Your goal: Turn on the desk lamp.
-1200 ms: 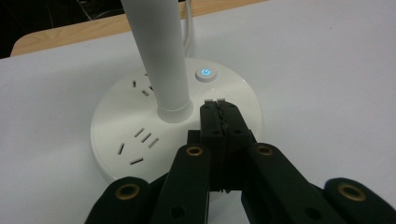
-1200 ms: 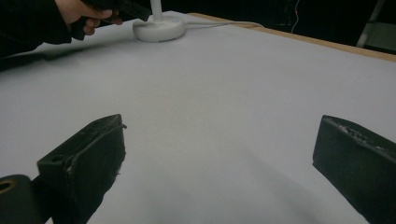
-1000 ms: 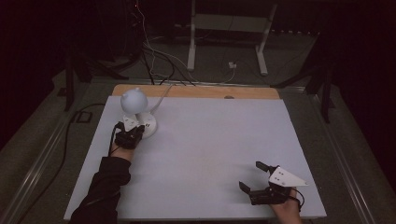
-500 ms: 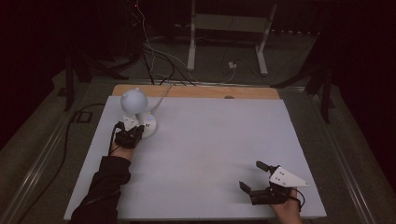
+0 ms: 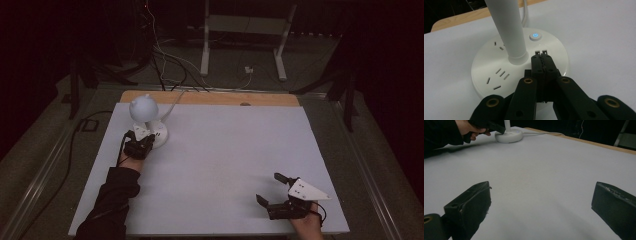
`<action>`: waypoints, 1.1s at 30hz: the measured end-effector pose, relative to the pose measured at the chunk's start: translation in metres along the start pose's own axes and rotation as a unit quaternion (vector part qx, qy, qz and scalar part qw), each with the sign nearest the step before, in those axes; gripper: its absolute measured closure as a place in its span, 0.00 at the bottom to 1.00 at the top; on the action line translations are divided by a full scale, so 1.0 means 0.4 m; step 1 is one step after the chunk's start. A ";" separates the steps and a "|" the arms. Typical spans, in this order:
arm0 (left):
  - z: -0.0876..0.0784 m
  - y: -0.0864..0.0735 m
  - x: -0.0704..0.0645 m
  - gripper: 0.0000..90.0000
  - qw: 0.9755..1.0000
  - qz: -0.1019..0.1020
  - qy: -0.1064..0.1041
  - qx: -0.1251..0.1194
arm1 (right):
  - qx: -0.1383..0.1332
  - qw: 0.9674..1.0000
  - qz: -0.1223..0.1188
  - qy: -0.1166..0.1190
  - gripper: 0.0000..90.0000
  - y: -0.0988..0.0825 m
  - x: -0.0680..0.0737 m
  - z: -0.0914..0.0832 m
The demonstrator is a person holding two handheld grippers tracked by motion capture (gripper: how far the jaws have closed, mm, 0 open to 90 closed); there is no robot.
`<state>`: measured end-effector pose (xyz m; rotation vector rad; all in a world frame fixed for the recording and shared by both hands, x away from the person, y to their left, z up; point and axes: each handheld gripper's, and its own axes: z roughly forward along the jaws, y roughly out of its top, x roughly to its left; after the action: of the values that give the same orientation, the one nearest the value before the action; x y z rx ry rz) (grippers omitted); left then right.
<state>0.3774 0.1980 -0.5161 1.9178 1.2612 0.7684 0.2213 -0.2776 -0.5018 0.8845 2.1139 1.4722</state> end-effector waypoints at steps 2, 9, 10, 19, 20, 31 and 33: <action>0.001 0.000 -0.006 1.00 1.000 0.008 0.007 -0.001 | 0.001 1.000 0.000 0.000 0.02 -0.001 0.001 -0.001; -0.011 0.003 0.005 1.00 1.000 -0.005 -0.009 -0.014 | 0.000 1.000 -0.001 0.001 0.02 0.000 0.001 -0.002; -0.015 0.006 0.006 1.00 1.000 -0.008 -0.010 -0.019 | -0.001 1.000 -0.001 0.001 0.02 0.000 0.001 -0.002; -0.052 0.028 0.005 0.90 0.998 -0.029 -0.040 -0.036 | -0.001 1.000 0.001 0.001 0.02 -0.001 0.000 -0.002; -0.060 0.031 0.003 0.90 0.998 -0.030 -0.046 -0.037 | 0.000 1.000 0.000 0.001 0.02 -0.001 0.001 -0.002; -0.078 0.043 0.002 0.63 0.996 -0.049 -0.064 -0.028 | -0.001 1.000 0.000 0.001 0.02 0.000 0.000 -0.003; -0.082 0.045 -0.003 0.59 0.997 -0.042 -0.067 -0.023 | -0.001 1.000 -0.002 0.001 0.02 0.000 0.001 -0.003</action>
<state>0.3606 0.1997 -0.4828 1.8350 1.2230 0.6109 0.2201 -0.2781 -0.5013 0.8782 2.1136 1.4744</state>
